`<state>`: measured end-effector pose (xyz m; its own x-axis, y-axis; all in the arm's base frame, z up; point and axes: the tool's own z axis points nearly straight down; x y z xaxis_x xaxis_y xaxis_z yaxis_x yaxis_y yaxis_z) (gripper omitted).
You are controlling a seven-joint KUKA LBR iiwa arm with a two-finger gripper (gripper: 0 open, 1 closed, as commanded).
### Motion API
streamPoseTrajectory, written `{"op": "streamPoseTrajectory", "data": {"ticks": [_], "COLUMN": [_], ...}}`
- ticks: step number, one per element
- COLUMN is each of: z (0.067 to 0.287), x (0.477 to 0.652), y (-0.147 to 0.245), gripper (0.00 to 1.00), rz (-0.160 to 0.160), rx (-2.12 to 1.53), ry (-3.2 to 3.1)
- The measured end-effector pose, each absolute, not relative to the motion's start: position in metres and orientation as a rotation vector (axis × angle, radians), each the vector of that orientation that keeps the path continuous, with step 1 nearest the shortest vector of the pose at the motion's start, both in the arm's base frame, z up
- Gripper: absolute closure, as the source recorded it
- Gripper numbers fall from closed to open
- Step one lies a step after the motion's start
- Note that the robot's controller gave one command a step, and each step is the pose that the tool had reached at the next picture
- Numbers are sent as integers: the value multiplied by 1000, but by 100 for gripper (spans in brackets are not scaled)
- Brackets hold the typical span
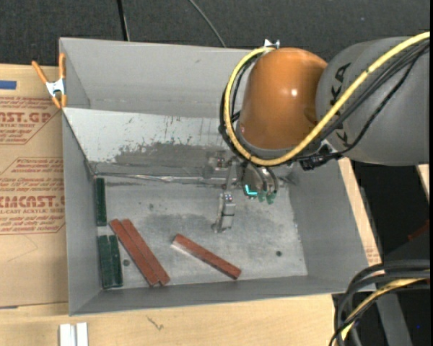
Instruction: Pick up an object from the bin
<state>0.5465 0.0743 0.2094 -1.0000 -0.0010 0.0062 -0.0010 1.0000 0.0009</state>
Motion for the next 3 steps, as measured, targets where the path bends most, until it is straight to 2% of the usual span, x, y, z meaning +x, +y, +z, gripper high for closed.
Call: {"op": "streamPoseTrajectory", "data": {"ticks": [1, 3], "z": [213, 139], "x": [548, 518], "y": [74, 77], "gripper": [0, 0], "rz": [-2, -2], "rx": [1, 126], "ry": [-3143, -3140]}}
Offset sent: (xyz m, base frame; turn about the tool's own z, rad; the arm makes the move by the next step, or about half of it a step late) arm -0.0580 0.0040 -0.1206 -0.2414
